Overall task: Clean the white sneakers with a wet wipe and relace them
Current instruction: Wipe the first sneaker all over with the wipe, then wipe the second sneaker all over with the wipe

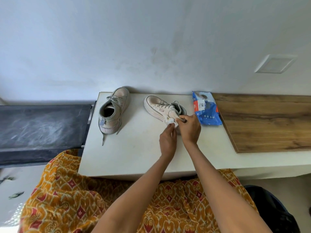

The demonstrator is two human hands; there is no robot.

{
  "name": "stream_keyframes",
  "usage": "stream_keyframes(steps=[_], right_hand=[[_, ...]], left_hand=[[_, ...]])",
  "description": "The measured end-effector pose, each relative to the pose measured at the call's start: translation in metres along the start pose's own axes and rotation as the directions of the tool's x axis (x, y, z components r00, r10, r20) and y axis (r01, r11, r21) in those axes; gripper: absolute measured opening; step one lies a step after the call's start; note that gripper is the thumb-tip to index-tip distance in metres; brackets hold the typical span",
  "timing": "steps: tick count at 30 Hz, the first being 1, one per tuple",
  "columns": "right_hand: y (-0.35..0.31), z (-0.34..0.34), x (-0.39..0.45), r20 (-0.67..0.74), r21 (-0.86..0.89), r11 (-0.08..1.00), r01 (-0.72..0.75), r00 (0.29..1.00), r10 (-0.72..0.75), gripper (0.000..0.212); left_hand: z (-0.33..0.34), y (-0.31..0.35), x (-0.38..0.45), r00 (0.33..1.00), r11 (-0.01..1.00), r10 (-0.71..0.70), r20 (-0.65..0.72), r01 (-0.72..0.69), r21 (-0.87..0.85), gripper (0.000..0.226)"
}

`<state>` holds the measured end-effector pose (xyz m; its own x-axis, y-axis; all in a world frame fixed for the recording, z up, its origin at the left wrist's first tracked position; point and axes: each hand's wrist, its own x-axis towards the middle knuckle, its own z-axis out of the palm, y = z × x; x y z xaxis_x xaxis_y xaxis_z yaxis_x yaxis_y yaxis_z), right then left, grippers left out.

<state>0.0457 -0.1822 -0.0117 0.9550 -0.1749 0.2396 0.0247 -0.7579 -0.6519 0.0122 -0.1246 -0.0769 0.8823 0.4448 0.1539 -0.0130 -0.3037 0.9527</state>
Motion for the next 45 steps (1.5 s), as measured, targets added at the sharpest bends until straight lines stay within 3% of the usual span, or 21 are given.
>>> stream_keyframes(steps=[3,5,7,10,12,15,19,24,26,28,30,32,35,38,40,43,45], right_hand=[[-0.004,-0.001,-0.001,-0.003,0.002,1.000,-0.021,1.000,0.021,0.025],[-0.007,-0.001,-0.003,-0.002,-0.002,0.999,-0.034,0.999,0.034,0.024],[-0.011,-0.001,-0.007,0.000,-0.002,0.998,-0.063,0.998,0.063,0.021],[-0.021,0.002,-0.016,-0.022,-0.004,0.988,-0.157,0.987,0.157,0.016],[-0.029,0.007,-0.023,-0.035,0.015,0.978,-0.210,0.977,0.211,0.015],[-0.044,0.015,-0.031,-0.046,0.054,0.963,-0.263,0.963,0.266,0.019],[-0.056,0.023,-0.026,-0.044,0.116,0.941,-0.317,0.945,0.324,0.016],[-0.065,0.027,-0.012,0.039,0.148,0.930,-0.335,0.942,0.333,0.018],[-0.071,0.024,-0.016,-0.039,0.104,0.965,-0.240,0.969,0.245,0.021],[-0.077,0.027,-0.026,-0.115,0.081,0.995,0.054,0.992,-0.044,0.023],[-0.082,0.035,-0.038,-0.016,0.217,0.934,0.282,0.958,-0.286,0.026],[-0.089,0.043,-0.049,0.202,0.410,0.889,0.203,0.930,-0.306,0.032],[-0.094,0.057,-0.058,0.369,0.494,0.870,-0.006,0.907,-0.203,0.037],[-0.093,0.069,-0.061,0.434,0.650,0.729,-0.214,0.892,-0.124,0.033],[-0.091,0.076,-0.062,0.448,0.681,0.678,-0.277,0.890,-0.086,0.026],[-0.086,0.085,-0.066,0.458,0.642,0.700,-0.313,0.889,-0.023,0.017],[-0.087,0.092,-0.072,0.473,0.595,0.729,-0.340,0.881,0.025,0.015]], left_hand=[[-0.001,0.000,-0.013,0.984,0.989,0.142,0.104,-0.145,0.020,0.027],[-0.006,0.003,-0.019,0.973,0.985,0.164,0.163,-0.171,0.032,0.023],[-0.014,0.006,-0.022,0.980,0.993,0.108,0.166,-0.115,0.034,0.019],[-0.034,0.007,-0.012,0.992,0.995,-0.098,0.084,0.099,-0.014,0.018],[-0.050,0.006,0.000,0.968,0.963,-0.247,0.053,0.251,-0.101,0.022],[-0.081,0.011,0.017,0.923,0.866,-0.369,0.111,0.384,-0.321,0.022],[-0.117,0.016,0.037,0.889,0.737,-0.422,0.179,0.451,-0.502,0.018],[-0.144,0.012,0.055,0.879,0.649,-0.422,0.223,0.465,-0.602,0.012],[-0.147,0.009,0.058,0.870,0.608,-0.425,0.251,0.480,-0.633,0.006],[-0.148,0.007,0.058,0.870,0.560,-0.382,0.312,0.487,-0.671,0.006],[-0.150,0.003,0.057,0.880,0.553,-0.295,0.371,0.474,-0.685,0.008],[-0.154,0.001,0.054,0.899,0.590,-0.222,0.378,0.433,-0.682,0.013],[-0.164,-0.005,0.054,0.934,0.718,-0.224,0.280,0.352,-0.601,0.015],[-0.180,-0.011,0.054,0.946,0.810,-0.177,0.273,0.298,-0.505,0.015],[-0.194,-0.013,0.052,0.959,0.900,-0.124,0.255,0.217,-0.378,0.016],[-0.212,-0.021,0.048,0.998,0.999,0.006,-0.069,-0.008,-0.039,0.014],[-0.224,-0.026,0.044,0.927,0.997,-0.047,-0.372,0.069,0.045,0.014]])
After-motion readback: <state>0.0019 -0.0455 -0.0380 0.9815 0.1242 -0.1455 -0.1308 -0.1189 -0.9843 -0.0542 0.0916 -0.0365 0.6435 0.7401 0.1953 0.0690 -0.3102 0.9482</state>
